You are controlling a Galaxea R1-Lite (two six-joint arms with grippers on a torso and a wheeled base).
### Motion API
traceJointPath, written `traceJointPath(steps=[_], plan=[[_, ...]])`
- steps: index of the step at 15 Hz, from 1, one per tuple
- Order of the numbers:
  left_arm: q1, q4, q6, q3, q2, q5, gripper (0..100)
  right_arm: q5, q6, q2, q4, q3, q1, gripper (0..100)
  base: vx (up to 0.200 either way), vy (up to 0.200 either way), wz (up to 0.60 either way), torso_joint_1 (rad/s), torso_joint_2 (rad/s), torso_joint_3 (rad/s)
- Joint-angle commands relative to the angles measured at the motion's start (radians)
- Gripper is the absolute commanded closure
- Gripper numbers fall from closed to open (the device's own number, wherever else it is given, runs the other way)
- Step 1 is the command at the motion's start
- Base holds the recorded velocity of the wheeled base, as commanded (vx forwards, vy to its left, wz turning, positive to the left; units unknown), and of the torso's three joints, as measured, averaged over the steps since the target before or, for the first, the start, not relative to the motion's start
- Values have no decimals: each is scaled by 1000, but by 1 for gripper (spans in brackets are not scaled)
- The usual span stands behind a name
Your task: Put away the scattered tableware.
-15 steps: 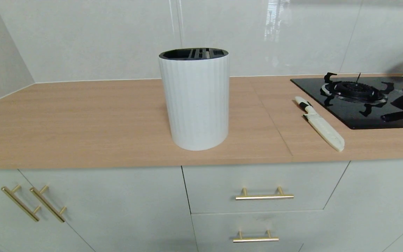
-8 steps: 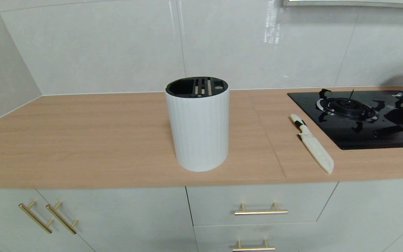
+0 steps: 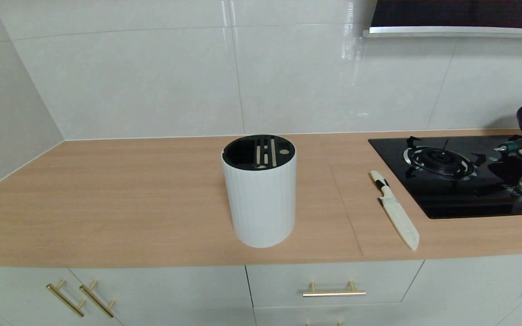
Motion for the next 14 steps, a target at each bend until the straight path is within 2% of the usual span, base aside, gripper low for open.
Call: traceJointPath(steps=[1, 9, 14], plan=[[-1, 0, 0, 0, 0, 0, 0, 0, 0, 1, 0, 0, 0, 0, 0, 0, 0, 242, -544, -310], [1, 0, 0, 0, 0, 0, 0, 0, 0, 1, 0, 0, 0, 0, 0, 0, 0, 265, -571, -311], [-1, 0, 0, 0, 0, 0, 0, 0, 1, 1, 0, -1, 0, 0, 0, 0, 0, 196, -408, -219]])
